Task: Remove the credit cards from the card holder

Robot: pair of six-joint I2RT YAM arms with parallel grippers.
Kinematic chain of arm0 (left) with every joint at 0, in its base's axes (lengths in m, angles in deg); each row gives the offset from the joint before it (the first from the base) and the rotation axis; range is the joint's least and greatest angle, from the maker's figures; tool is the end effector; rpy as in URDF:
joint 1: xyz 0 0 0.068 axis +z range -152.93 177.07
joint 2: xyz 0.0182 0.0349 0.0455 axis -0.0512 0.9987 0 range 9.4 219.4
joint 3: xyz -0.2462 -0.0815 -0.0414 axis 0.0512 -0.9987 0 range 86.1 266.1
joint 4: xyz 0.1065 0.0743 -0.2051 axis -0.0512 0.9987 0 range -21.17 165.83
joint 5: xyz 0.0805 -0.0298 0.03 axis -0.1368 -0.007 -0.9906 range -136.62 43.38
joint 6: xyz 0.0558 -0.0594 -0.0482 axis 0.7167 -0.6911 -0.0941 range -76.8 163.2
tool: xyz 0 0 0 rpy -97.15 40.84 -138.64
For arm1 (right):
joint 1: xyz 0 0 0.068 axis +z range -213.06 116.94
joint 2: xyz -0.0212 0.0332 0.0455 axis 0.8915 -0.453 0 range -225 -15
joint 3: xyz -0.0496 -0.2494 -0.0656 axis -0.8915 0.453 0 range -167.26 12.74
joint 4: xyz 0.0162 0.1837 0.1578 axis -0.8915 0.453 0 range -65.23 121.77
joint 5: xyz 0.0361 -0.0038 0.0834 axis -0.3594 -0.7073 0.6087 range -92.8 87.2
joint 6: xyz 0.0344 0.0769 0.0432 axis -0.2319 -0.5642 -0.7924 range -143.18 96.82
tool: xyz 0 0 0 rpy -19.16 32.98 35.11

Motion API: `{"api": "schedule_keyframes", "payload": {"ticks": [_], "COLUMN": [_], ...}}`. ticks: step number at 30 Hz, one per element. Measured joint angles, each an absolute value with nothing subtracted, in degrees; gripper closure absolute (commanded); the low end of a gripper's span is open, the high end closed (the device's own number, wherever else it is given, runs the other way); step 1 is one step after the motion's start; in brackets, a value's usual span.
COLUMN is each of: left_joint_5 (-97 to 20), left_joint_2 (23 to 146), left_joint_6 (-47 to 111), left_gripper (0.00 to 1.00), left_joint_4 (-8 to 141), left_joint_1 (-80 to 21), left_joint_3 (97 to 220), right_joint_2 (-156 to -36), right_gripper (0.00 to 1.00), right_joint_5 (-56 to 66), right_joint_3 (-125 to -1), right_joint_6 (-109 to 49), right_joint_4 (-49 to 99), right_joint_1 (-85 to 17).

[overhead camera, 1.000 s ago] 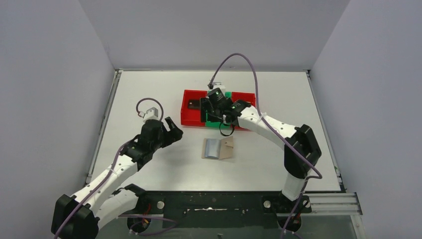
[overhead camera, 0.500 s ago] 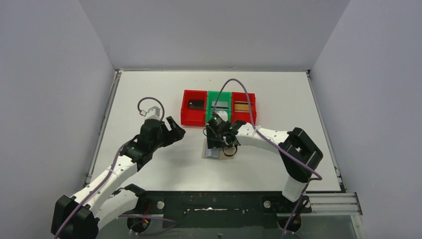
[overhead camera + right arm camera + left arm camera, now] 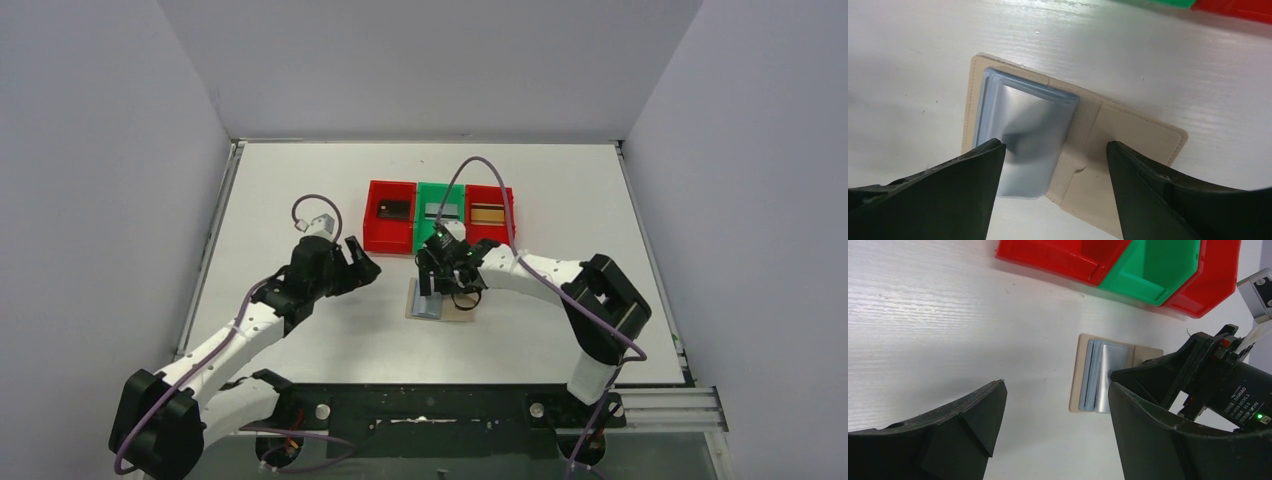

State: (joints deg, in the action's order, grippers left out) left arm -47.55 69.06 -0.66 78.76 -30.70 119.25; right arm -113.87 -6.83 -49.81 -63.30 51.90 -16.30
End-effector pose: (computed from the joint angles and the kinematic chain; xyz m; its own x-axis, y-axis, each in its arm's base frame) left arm 0.2204 -0.1145 0.1908 -0.6937 -0.4177 -0.5867 -0.0368 0.8341 -0.5504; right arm 0.2421 0.2488 0.1364 -0.9231 -0.0434 -0.3822 -0.1445 0.9600 0.2399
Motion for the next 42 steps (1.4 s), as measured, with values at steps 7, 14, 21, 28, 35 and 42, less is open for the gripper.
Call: {"api": "schedule_keyframes", "payload": {"ticks": [7,14,21,28,35,42], "left_joint_5": [-49.10,-52.62,-54.37,-54.37,-52.47,-45.98], "left_joint_2": [67.81,63.55,61.93,61.95,62.78,67.53], "left_joint_6": [-0.94,-1.75,-2.45,-2.71,-2.10,0.33], "left_gripper": [0.25,0.25,0.25,0.25,0.25,0.25], "left_joint_4": [79.07,80.47,81.14,81.82,81.30,76.73], "left_joint_1": [-30.70,-30.70,-30.70,-30.70,-30.70,-32.28], "left_joint_3": [119.25,119.25,119.25,119.25,119.25,119.25], "right_joint_2": [-114.02,-117.43,-118.68,-118.61,-113.08,-106.33], "right_gripper": [0.20,0.24,0.43,0.60,0.66,0.63], "right_joint_5": [-6.81,-8.85,-11.53,-11.71,-6.75,3.39], "right_joint_3": [-51.99,-55.36,-55.38,-54.46,-46.18,-33.61], "right_joint_6": [-63.28,-63.39,-64.02,-64.66,-66.10,-69.73], "right_joint_4": [51.88,53.02,55.29,54.31,47.40,33.91], "right_joint_1": [-14.84,-12.85,-11.91,-12.39,-16.28,-22.90]}}
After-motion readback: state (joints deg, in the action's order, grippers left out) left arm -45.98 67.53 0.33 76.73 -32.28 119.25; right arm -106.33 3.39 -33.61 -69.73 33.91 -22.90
